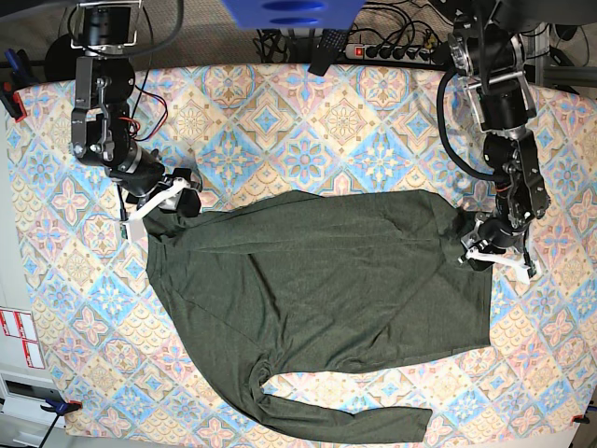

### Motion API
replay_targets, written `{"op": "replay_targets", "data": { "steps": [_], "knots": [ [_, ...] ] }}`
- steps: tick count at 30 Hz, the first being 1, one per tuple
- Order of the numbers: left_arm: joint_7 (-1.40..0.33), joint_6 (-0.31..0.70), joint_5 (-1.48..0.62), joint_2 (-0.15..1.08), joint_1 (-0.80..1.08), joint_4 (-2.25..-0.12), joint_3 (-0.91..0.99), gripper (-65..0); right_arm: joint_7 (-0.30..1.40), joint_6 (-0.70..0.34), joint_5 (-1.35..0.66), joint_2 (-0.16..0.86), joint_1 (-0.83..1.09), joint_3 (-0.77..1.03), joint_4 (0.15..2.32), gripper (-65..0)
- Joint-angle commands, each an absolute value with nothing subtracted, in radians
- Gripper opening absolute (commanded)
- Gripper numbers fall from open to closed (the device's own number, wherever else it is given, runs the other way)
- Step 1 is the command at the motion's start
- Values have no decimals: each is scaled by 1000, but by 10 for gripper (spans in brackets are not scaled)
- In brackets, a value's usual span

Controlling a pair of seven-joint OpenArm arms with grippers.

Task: Fold the T-shirt properly
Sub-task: 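Move the left gripper along the shirt edge and grasp it again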

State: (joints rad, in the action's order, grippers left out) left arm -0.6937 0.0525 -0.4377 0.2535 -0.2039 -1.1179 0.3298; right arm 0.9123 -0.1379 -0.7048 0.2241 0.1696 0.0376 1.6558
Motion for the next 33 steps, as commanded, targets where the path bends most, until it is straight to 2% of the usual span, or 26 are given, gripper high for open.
{"op": "replay_targets", "data": {
  "steps": [1,6,10,18,25,33],
  "knots": [
    [-702,56,-444,269,-214,-1153,335,-302,895,-147,-716,234,159,42,1673,-395],
    [-785,53,-463,274,-88,-1389,340,-299,895,-147,-716,234,159,42,1673,-395],
    [-788,53,-472,271,-5,-1480,341,-299,895,-147,-716,234,159,42,1673,-395],
    [-774,53,-472,268,16,-1395,341,-299,895,-147,-716,234,159,41,1673,-395],
    [-694,53,-470,251,-27,-1234,340,-299,895,-147,-716,234,159,41,1673,-395],
    [-630,53,-463,214,-59,-1171,332,-299,895,-147,-719,234,159,41,1675,-395]
  ]
}}
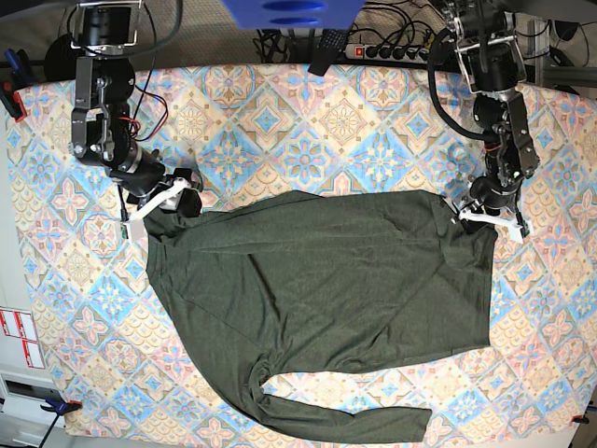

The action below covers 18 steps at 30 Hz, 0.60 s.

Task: Fold the T-shirt properly
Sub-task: 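Move the left gripper along the shirt edge and grasp it again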

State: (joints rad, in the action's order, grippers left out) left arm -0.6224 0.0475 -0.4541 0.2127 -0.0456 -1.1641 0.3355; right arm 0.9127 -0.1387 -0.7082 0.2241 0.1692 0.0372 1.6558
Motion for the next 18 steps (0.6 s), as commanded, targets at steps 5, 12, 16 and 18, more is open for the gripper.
{"op": "replay_targets", "data": {
  "steps": [5,12,16,18],
  "knots": [
    [-625,53,-461,196,-90,-1159,332,-299,895,-147,-720,234,159,39,1679,-395],
    [-624,53,-463,182,-163,-1041,331,-302,895,-147,-720,234,162,38,1684,-395],
    [-630,54,-463,176,-163,-1046,331,-462,895,-147,-720,234,165,39,1684,-395],
    [-630,61,-472,179,-159,-1047,332,-620,897,-147,-722,234,165,42,1685,-395]
  ]
}}
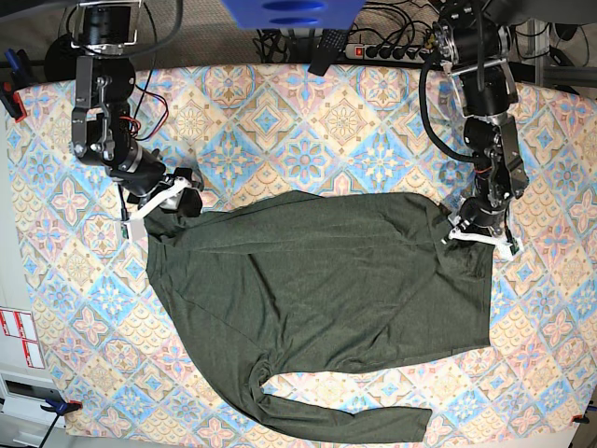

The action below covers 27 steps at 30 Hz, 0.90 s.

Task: Fold the T-shirt properly
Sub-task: 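Move the left gripper along the shirt edge and grasp it again, then pull the shirt shoulders apart with both grippers toward the table edge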

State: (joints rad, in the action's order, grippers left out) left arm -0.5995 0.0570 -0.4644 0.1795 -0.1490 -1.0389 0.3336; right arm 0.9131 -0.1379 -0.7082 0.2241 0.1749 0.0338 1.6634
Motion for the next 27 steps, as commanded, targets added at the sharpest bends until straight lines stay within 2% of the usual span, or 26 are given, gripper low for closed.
{"op": "replay_targets", "data": {
  "steps": [1,5,9,19,27],
  "knots": [
    [-633,61,-472,179,-159,-1047,338,-650,897,-147,-730,234,165,44,1685,-394],
    [-633,61,-475,197,-136,-1055,341,-650,952,-147,-809,234,168,54,1685,-359],
    [-634,61,-475,211,-65,-1187,341,-650,964,-147,-895,232,177,111,1666,-318],
    [-697,61,-475,216,76,-1442,367,-650,966,-147,-903,231,119,147,1415,-320],
    [-768,61,-475,216,88,-1497,412,-650,963,-147,-903,176,36,185,1293,-317]
  ]
}}
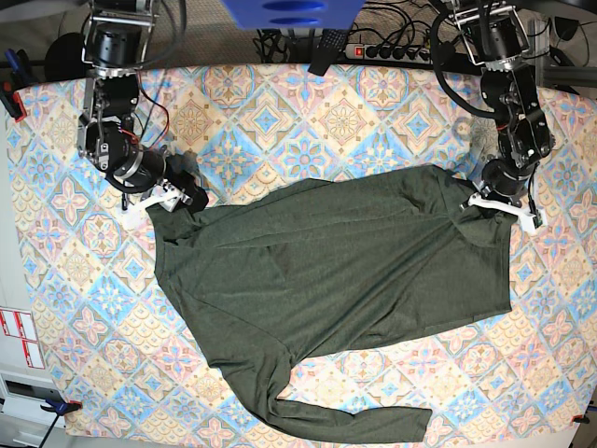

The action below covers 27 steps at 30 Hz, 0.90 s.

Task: Fold the T-shirt properly
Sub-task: 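Pull the shirt shoulders apart with both grippers toward the table edge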

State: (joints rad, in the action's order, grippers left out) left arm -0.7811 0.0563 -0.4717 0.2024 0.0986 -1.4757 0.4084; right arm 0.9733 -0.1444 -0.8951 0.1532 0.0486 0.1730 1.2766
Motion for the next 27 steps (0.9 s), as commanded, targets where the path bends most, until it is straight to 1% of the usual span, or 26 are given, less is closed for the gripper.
{"op": "replay_targets", "data": {
  "steps": [1,6,12,16,21,22,24,27],
  "knots": [
    [-769,61,-475,216,88,-1497,412,-650,963,-147,-903,176,28,193,1268,-317],
    [-773,61,-475,216,93,-1498,412,-650,963,-147,-901,156,-13,219,1188,-318],
    [-773,61,-475,216,102,-1498,412,-650,961,-147,-898,156,-56,268,1135,-320],
    [-773,61,-475,216,102,-1498,412,-650,960,-147,-898,156,-91,274,1089,-321],
    [-773,61,-475,216,102,-1498,412,-650,918,-147,-898,156,-111,268,1047,-326],
    [-773,61,-475,216,104,-1498,412,-650,915,-147,-898,156,-113,266,1040,-343],
    [-773,61,-475,216,113,-1498,412,-650,915,-147,-898,156,-124,266,1032,-404],
    [-773,61,-475,216,116,-1500,412,-650,914,-147,-898,156,-130,272,1030,-537]
  ]
}}
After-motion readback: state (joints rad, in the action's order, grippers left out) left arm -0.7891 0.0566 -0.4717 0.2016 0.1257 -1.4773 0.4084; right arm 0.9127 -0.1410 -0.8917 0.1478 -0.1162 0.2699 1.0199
